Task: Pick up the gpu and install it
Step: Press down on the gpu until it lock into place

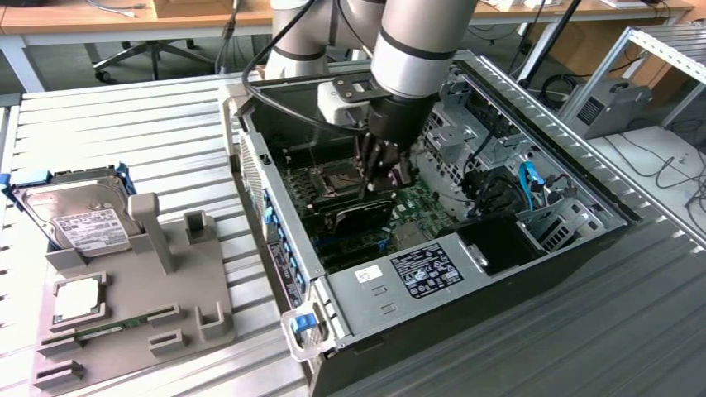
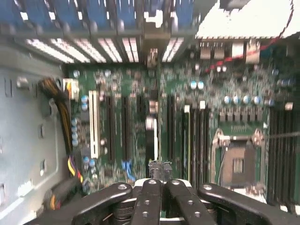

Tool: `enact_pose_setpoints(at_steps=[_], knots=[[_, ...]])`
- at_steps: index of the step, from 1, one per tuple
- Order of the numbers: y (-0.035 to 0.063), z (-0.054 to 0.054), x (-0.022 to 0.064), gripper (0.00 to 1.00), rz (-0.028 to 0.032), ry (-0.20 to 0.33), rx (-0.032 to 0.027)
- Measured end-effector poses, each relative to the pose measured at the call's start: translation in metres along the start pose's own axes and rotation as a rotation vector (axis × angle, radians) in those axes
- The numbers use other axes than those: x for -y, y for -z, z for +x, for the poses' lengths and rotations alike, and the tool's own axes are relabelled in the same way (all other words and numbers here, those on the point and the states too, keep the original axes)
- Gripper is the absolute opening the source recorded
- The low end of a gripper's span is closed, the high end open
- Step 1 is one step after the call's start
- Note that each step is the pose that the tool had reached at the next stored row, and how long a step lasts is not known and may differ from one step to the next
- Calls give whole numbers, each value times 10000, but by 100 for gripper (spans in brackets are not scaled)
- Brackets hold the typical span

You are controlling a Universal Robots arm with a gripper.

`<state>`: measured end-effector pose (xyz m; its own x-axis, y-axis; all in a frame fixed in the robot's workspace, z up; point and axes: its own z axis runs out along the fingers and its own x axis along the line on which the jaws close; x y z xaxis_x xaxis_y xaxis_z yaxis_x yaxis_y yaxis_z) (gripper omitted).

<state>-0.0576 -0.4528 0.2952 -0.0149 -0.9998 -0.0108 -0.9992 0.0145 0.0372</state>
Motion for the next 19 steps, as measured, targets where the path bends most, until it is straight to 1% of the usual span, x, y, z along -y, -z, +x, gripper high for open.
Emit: enact_pose_setpoints(at_steps=[2,3,4,6,9,11,13,18,19], knots=[[-23,1,-18,11,-4,0,-6],[-39,1,-42,11,-4,1,-5],[-61,2,-89,11,-4,0,-4],[-115,-1,-246,11,-4,0,-6],[-158,-43,-377,11,-4,0,-5],[-198,-51,-450,11,-4,0,-5],[-225,-49,-467,11,-7,-2,-12],[-295,-46,-467,11,-12,-1,-20],[-316,-47,-467,11,-7,-1,-11]])
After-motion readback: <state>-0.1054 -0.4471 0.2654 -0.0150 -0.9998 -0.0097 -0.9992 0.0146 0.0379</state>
